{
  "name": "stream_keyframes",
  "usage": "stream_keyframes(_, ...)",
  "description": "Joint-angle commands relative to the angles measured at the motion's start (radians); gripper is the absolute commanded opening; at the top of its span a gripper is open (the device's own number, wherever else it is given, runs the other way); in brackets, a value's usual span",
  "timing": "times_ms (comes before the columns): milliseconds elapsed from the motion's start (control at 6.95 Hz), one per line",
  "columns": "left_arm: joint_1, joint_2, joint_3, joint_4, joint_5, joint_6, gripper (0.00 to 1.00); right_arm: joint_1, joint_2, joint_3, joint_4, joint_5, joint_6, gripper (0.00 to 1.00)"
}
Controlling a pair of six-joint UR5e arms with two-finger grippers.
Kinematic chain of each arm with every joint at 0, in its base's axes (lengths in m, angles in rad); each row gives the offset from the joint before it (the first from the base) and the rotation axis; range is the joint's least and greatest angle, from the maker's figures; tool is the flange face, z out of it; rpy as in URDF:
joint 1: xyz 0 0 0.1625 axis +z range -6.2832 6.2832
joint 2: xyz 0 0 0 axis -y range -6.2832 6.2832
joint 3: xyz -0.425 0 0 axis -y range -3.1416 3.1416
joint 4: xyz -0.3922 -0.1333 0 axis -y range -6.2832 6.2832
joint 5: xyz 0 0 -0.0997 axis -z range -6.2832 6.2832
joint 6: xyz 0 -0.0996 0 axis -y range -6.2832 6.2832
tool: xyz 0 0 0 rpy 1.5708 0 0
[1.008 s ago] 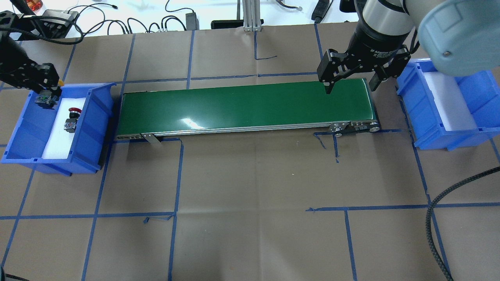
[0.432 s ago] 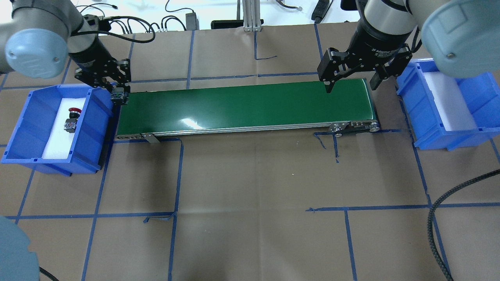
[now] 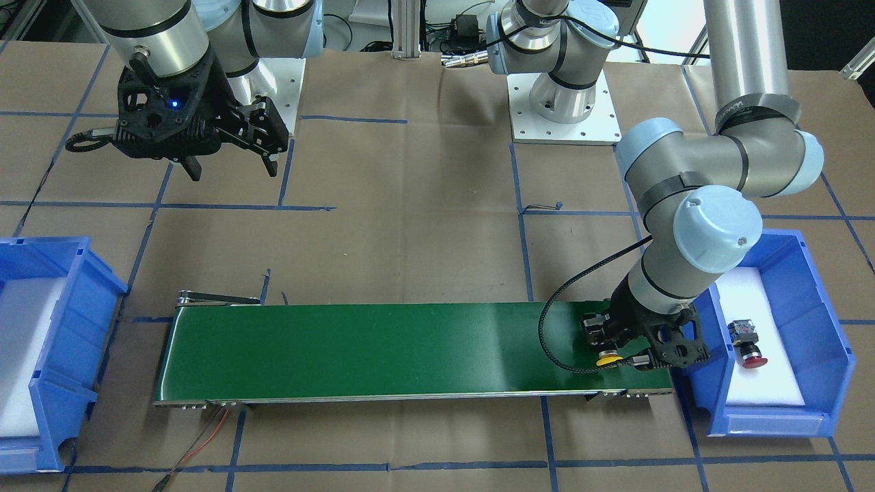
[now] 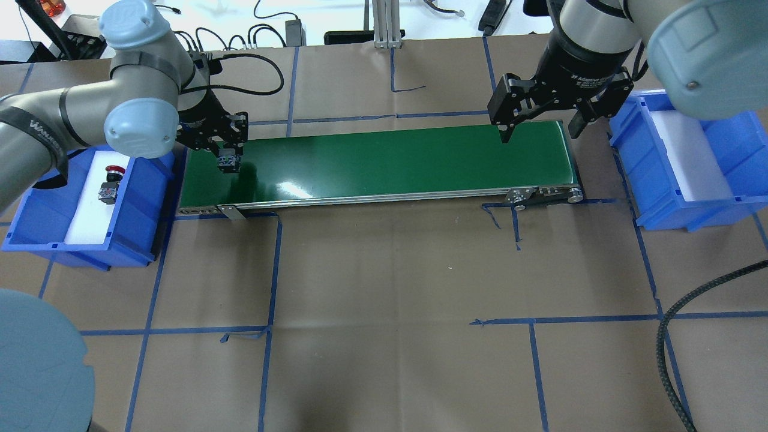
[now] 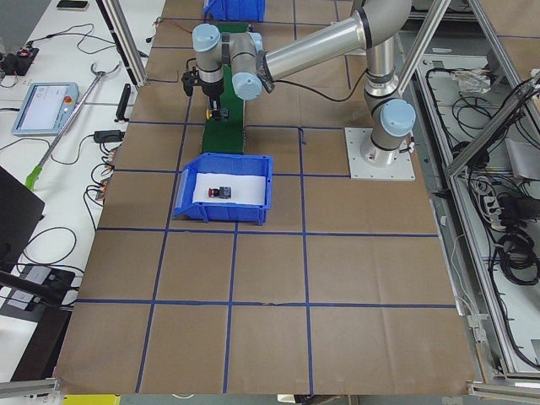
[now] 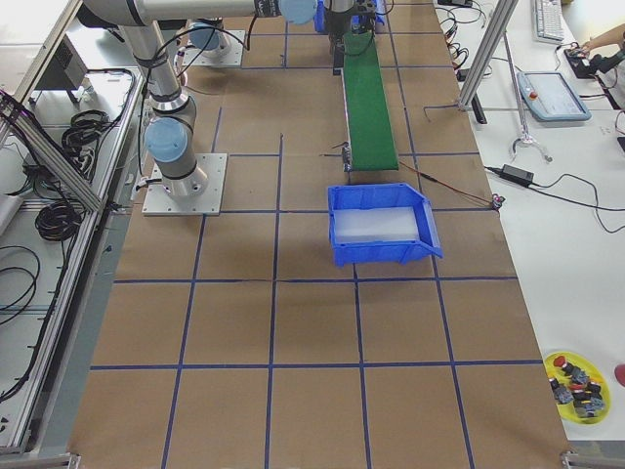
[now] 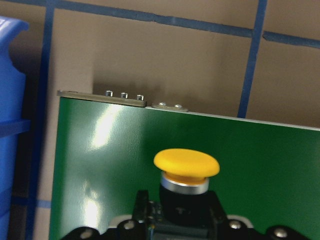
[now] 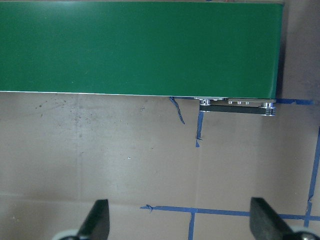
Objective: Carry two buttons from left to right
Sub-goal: 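Lift the yellow button and carry it with the left gripper over the conveyor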
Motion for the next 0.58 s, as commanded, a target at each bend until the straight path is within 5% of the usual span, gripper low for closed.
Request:
stream_keyframes(0,0.000,0.002,-0.064,0.086,0.003,0.004,0.04,0.000,0.000,0.000,0.000,0.001,0.000,1.00)
stream_keyframes(144,0.000,0.004,-0.065,0.086,0.002,0.004,0.36,0.000,0.000,0.000,0.000,0.003,0.000,1.00)
stream_keyframes(288,0.000,0.004,-0.061,0.083,-0.004,-0.002,0.99,0.000,-0.003,0.000,0.000,0.003,0.000,1.00)
stream_keyframes(432,0.007,0.007,-0.049,0.071,-0.001,0.004,1.00,0.000,-0.012,0.000,0.001,0.003,0.002,1.00)
